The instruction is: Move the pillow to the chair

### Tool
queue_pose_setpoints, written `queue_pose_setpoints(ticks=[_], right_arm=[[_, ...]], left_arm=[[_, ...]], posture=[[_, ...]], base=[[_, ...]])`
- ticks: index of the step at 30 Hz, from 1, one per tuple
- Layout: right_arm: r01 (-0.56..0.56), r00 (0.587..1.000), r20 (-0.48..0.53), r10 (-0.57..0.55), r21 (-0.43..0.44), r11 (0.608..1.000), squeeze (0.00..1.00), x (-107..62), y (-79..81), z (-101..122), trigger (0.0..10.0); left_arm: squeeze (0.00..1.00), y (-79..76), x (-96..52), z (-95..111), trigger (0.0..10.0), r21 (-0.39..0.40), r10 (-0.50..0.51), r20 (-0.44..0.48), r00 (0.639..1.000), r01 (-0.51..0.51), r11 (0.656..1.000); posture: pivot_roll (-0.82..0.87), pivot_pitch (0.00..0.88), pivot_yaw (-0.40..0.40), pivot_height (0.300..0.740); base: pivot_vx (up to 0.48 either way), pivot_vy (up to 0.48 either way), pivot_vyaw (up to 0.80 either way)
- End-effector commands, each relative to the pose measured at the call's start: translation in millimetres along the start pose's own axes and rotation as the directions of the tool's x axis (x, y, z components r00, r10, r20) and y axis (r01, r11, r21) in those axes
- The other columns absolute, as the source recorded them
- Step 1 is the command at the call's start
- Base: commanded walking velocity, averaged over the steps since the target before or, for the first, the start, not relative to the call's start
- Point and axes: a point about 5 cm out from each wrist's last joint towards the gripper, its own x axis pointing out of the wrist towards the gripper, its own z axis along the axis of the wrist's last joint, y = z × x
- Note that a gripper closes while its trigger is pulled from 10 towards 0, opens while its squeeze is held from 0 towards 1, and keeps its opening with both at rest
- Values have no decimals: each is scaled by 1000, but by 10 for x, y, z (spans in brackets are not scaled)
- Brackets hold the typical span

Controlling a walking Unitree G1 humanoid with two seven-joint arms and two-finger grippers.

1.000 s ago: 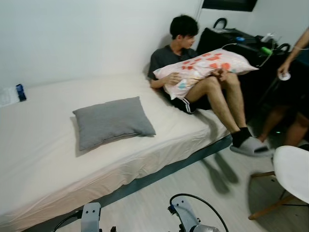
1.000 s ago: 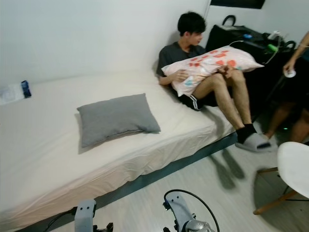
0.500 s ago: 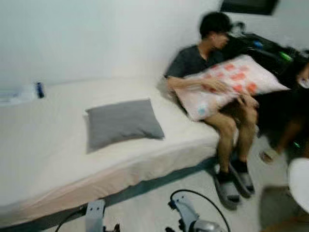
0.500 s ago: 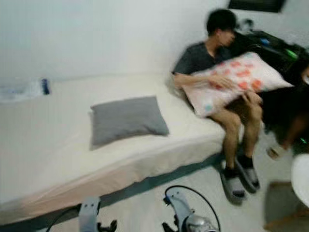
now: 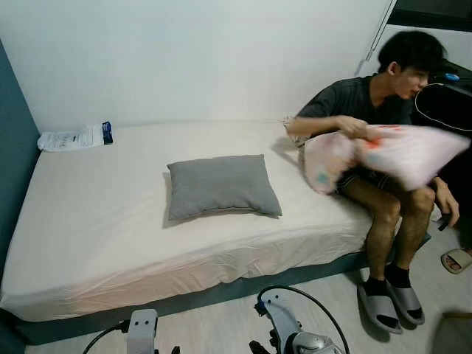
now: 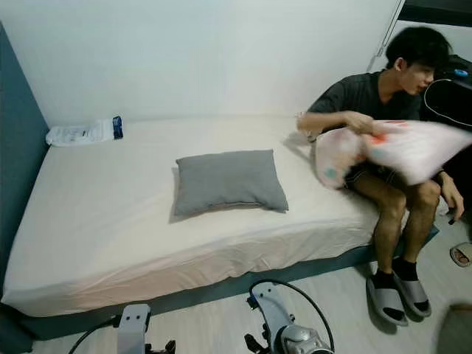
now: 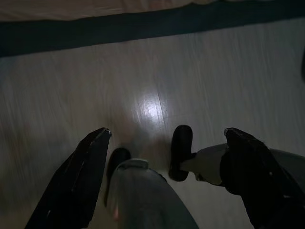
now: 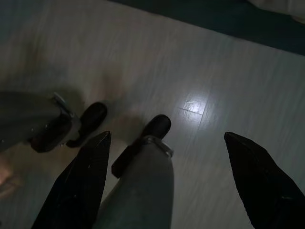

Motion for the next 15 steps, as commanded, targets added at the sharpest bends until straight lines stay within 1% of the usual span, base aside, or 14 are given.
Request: queue_pose_setpoints(ticks=[1, 2, 3, 11, 15], right_arm=[[2, 1000, 26, -2, 11, 1000, 0, 3, 1, 42, 10000], [18, 1000, 25, -19, 14, 1000, 0, 3, -7, 39, 10000], [22, 999, 23, -23, 27, 999, 0, 5, -6, 37, 10000], [41, 999, 4, -41, 28, 999, 0, 13, 6, 19, 10000], [36, 999, 8, -36, 35, 999, 0, 19, 25, 15, 10000]], left_arm=[[0, -6, -13, -53, 10000, 2, -6, -18, 1000, 6, 1000], [0, -3, -14, -54, 10000, 5, -6, -19, 1000, 6, 1000], [0, -1, -15, -53, 10000, 10, -6, -19, 1000, 7, 1000], [0, 2, -19, -60, 10000, 31, -9, -21, 1000, 10, 999], [0, 13, -23, -67, 10000, 33, -8, -23, 1000, 9, 999]], posture=[[59, 32, -127, 733], [62, 30, -127, 733], [65, 33, -128, 733], [71, 48, -130, 733], [72, 51, -128, 733]], base=[[0, 0, 800], [0, 0, 638], [0, 0, 0], [0, 0, 0], [0, -322, 0]])
